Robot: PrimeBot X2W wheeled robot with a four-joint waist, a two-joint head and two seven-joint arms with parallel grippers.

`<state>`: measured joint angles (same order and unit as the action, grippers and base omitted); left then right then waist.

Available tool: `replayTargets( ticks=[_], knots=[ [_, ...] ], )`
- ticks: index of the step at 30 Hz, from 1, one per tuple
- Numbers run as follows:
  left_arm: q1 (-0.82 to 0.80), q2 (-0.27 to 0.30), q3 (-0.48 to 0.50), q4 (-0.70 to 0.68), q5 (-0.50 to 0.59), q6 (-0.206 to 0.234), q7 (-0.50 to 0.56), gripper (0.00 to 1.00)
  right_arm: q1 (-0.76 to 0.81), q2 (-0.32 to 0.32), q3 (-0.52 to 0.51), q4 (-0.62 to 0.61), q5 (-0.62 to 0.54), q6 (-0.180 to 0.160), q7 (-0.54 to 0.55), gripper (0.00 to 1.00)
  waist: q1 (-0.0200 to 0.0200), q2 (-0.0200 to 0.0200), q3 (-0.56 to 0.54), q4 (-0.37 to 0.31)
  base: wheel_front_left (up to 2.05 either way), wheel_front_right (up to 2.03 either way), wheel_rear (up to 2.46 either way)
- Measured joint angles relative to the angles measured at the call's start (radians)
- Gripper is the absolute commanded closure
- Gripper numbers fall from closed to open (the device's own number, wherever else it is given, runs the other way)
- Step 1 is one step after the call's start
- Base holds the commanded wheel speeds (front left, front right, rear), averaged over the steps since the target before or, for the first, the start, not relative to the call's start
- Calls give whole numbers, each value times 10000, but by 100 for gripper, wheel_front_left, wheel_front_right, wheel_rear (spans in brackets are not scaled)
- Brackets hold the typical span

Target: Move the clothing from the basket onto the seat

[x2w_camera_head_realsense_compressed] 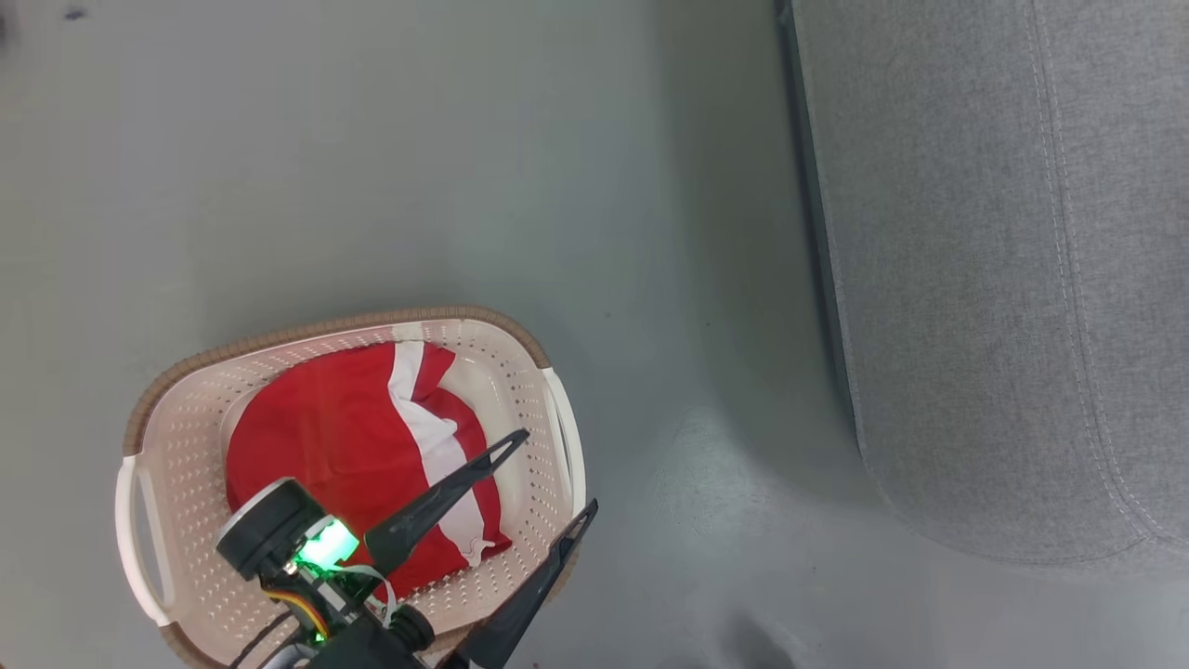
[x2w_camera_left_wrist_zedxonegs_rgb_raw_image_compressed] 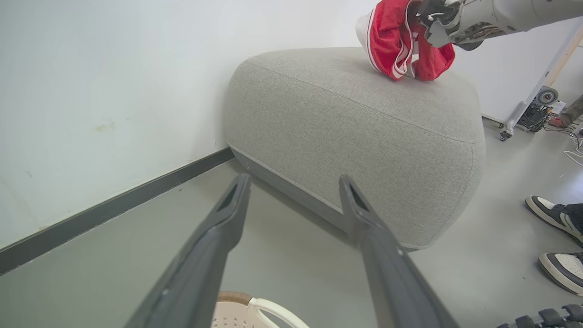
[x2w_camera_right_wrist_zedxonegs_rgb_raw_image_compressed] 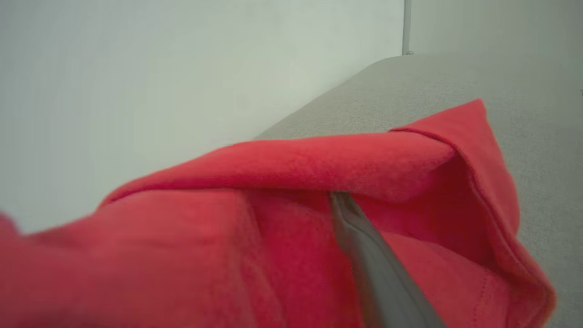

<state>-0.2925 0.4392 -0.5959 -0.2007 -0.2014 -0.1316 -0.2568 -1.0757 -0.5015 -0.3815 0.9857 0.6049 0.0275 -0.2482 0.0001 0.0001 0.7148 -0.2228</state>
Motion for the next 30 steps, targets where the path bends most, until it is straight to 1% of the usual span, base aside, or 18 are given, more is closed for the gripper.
replayTargets(
  ticks=[5, 9, 13, 16, 20, 23, 26, 27, 30],
  knots=[
    [139, -58, -100, 127, -4, 0, 0, 0, 1, 4, 343, 374, -397, 6, 0, 0, 0, -2, -189, -32, 0, 0, 0],
    [139, -201, -117, 249, -82, 0, 0, 0, 10, 36, 725, 623, -665, 94, 0, 0, 0, -2, -383, -66, 0, 0, 0],
    [136, -295, -221, 345, -274, 0, 0, 0, 34, 40, 913, 872, -905, 178, -2, 0, -1, -2, -608, -113, 0, 0, 0],
    [135, -364, -238, 418, -295, 0, 0, 0, 147, 90, 1081, 961, -1095, 180, -8, 0, 0, -2, -787, -152, 0, 0, 0],
    [132, -470, -291, 573, -314, 0, 0, 0, 275, 100, 1147, 1197, -1133, 222, -8, 0, -1, -2, -1058, -203, 0, 0, 0],
    [131, -637, -299, 667, -376, 0, 0, 0, 459, 165, 1312, 1181, -1323, 261, -12, 0, -1, -2, -1289, -235, 0, 0, 0],
    [131, -759, -280, 786, -430, 0, 0, 0, 698, 278, 1580, 1081, -1632, 395, -12, 0, -1, -2, -1543, -265, 0, 0, 0],
    [137, -861, -257, 872, -443, 0, 0, 0, 895, 370, 1774, 809, -1852, 445, -12, 0, -1, -3, -1722, -287, 0, 0, 0],
    [153, -982, -215, 976, -499, 0, 0, 0, 1114, 416, 1825, 428, -1971, 481, -12, 0, -1, -2, -2000, -325, 0, 0, 0]
  ],
)
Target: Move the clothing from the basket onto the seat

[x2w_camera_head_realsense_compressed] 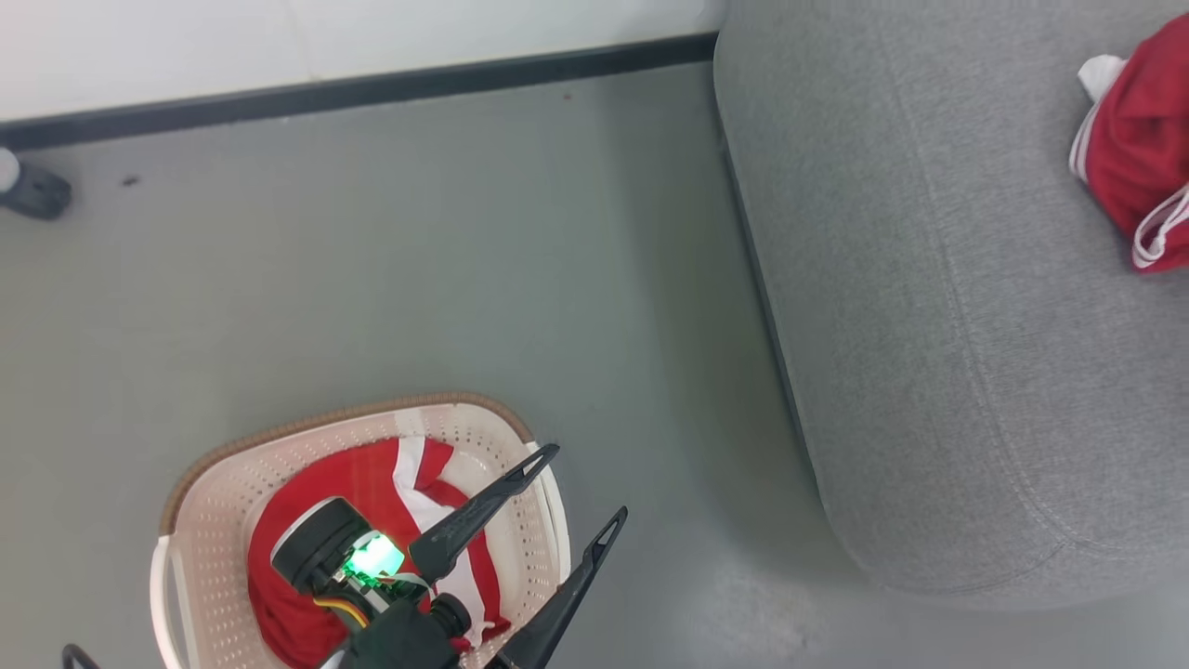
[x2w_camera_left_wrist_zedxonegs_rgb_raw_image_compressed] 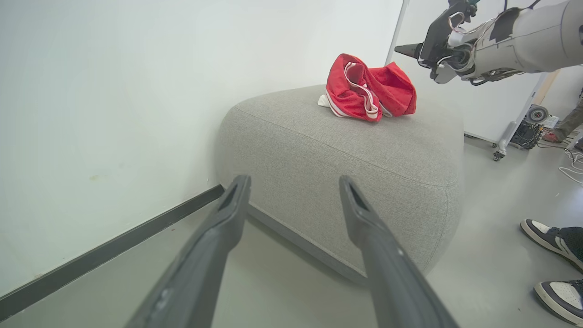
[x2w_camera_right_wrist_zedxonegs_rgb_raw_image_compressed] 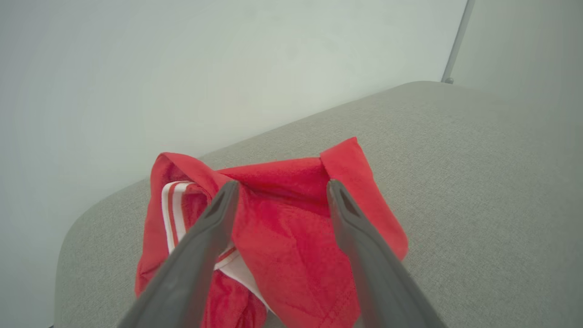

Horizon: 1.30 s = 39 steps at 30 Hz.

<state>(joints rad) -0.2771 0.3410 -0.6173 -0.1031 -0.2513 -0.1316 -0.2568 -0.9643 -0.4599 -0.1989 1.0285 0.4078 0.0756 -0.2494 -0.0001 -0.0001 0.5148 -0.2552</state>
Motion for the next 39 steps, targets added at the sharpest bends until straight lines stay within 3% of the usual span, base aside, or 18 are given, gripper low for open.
replayTargets(
  ticks=[10, 26, 32, 39],
  knots=[
    [608, -466, 439, 150, -46, 8, 0, 0, 1369, 738, 562, -2895, -984, 140, -2, 0, 0, 0, -1024, -160, 0, 0, 0],
    [1476, -1296, 871, 454, -115, 96, 0, 0, 4275, 1893, 253, -7827, -817, 332, -75, 0, -2, 0, -2797, -140, 0, 0, 0],
    [1852, -1622, 1233, 504, -130, 232, 0, 0, 5384, 2362, 861, -8874, -825, 395, -75, 0, -2, 0, -3333, 128, 0, 0, 0],
    [2050, -1824, 1848, 884, -127, 729, 2, 0, 6318, 2654, 1356, -9365, -717, 449, -75, 0, -1, 0, -3686, 598, 0, 0, 0]
  ],
)
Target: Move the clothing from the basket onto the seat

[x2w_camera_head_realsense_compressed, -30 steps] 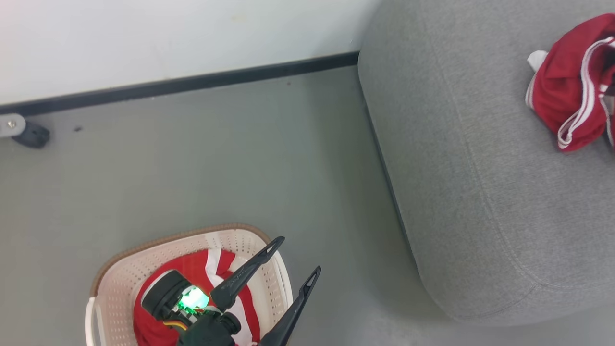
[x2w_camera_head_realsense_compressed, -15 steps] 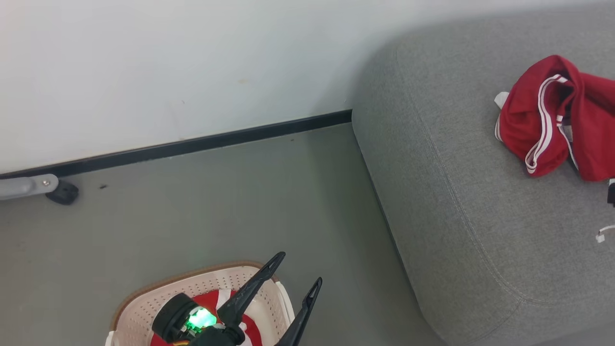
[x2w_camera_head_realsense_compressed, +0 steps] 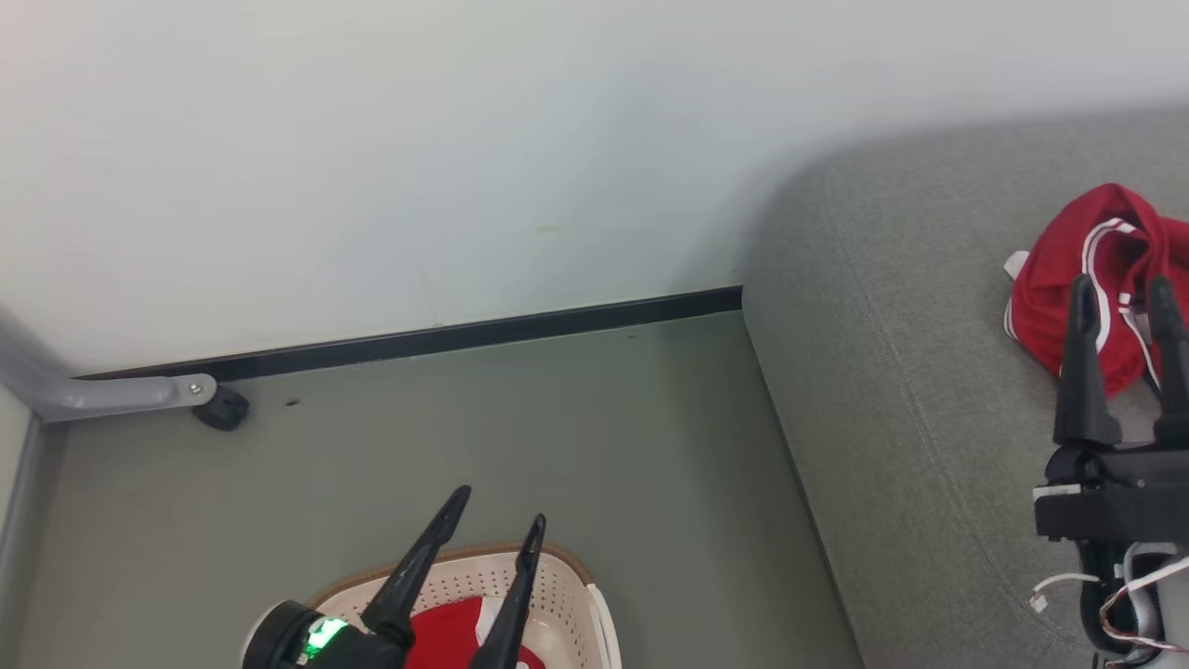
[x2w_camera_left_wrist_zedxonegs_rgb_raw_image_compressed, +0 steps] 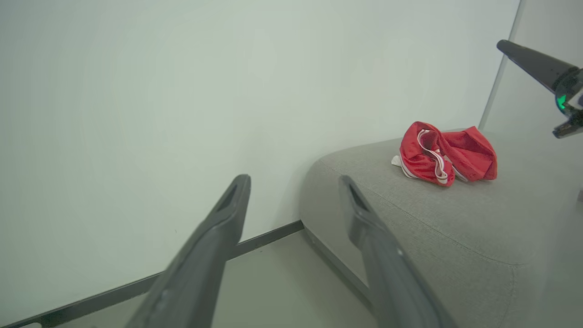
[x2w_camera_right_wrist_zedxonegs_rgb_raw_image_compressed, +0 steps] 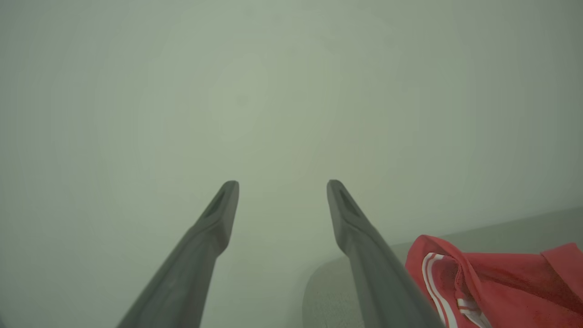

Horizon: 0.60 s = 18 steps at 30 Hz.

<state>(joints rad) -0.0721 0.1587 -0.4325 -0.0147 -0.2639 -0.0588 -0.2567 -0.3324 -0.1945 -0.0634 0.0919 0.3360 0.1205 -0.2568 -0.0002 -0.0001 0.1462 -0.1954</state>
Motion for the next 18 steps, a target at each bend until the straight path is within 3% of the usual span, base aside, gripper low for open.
replayTargets(
  ticks=[11, 18],
  knots=[
    [497, -401, 1317, 602, 25, 1175, 0, 0, 1052, 545, 1636, -134, 75, 27, 2, 0, 1, 0, -546, 1051, 0, 0, 0],
    [740, -495, 1785, 863, 29, 1392, 0, 0, 1786, 715, 2249, 230, 107, 27, 2, 0, 1, 1, -905, 1703, 0, 0, 0]
  ],
)
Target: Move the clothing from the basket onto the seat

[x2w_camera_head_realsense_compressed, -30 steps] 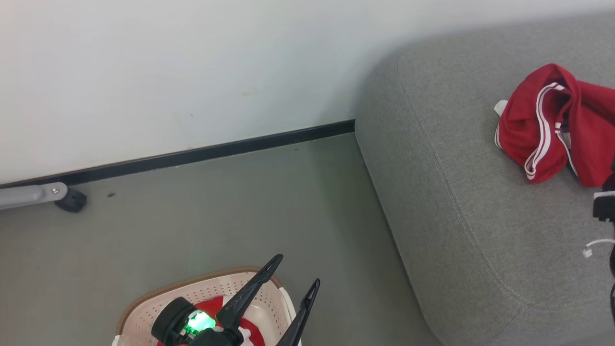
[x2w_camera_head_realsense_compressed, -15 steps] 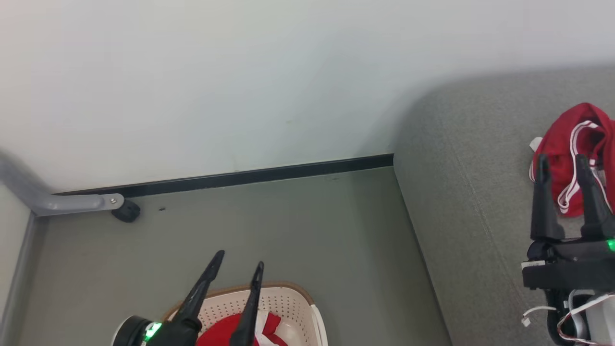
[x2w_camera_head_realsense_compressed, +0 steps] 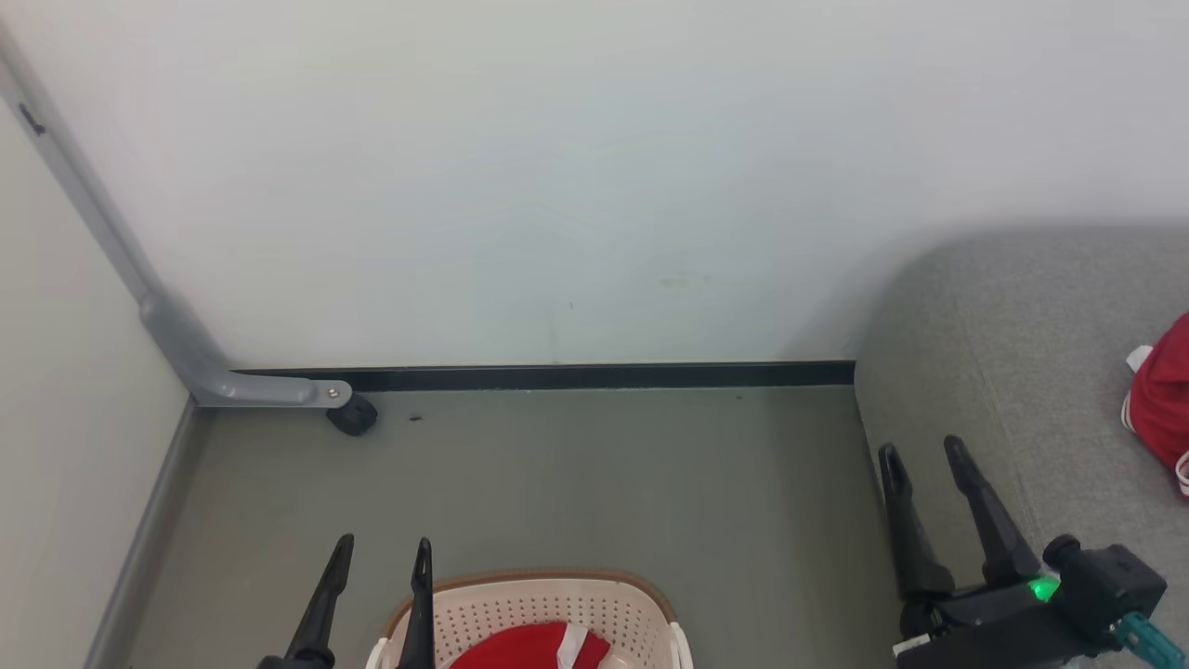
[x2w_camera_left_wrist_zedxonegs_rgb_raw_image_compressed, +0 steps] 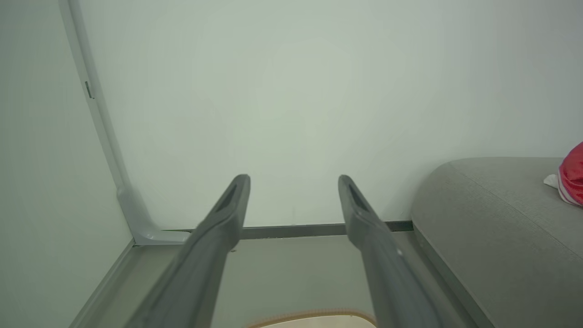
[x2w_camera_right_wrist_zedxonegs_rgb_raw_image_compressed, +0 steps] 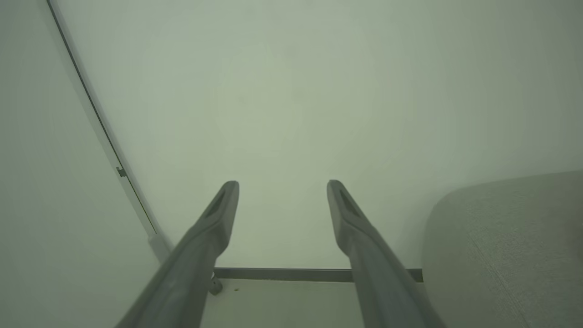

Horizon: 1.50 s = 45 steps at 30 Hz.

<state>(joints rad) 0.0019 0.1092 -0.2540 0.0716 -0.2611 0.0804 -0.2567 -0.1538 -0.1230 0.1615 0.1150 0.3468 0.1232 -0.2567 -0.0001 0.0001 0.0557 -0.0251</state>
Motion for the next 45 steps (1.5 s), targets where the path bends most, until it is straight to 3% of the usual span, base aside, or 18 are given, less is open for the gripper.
replayTargets(
  ticks=[16, 23, 45],
  knots=[
    [928, -119, 512, 378, 270, 161, 0, 0, 1843, 407, 658, 802, -107, 0, 2, 0, 0, -1, -845, 956, 0, 0, 0],
    [1314, -150, 449, 420, 527, 157, 0, 0, 2184, 550, 305, 826, -127, -222, 2, 0, 0, -1, -915, 875, 0, 0, 0],
    [1292, -244, 577, 403, 815, -27, 0, 0, 2026, 663, -59, 635, -142, -234, 2, 0, 1, 0, -716, 648, 0, 0, 0]
  ],
)
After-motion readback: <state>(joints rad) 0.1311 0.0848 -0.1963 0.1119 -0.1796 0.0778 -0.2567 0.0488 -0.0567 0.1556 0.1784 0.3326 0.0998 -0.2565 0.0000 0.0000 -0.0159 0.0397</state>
